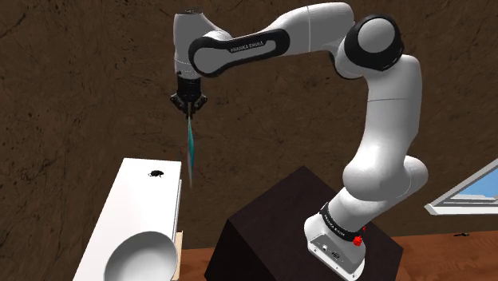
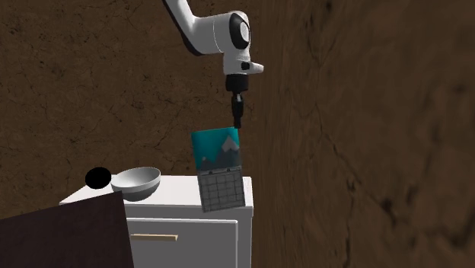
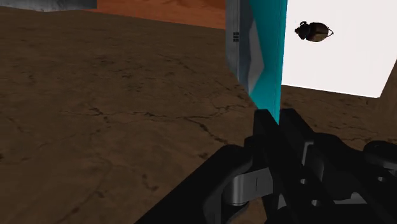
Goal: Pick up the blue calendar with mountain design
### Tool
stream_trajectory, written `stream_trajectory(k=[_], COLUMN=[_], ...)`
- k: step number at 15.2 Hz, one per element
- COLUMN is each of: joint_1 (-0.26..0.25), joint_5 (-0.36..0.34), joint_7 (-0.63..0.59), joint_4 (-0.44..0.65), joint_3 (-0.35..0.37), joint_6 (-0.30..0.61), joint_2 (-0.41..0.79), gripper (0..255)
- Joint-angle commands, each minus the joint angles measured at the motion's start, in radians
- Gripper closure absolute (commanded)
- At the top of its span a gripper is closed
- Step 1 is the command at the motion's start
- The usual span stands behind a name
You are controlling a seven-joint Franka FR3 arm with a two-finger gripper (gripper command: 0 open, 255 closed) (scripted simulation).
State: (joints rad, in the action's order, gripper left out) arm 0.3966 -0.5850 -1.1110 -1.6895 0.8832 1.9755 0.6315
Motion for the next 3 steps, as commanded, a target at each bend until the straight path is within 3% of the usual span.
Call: stream_trajectory(k=[1, 3], joint_1=[0.019, 0.005], joint_5=[-0.098, -0.081], joint_7=[0.099, 0.108], joint_4=[0.027, 0.026], joint_3=[0.001, -0.019], joint_6=[0.111, 0.117], joint_2=[-0.026, -0.037], gripper=[255, 255])
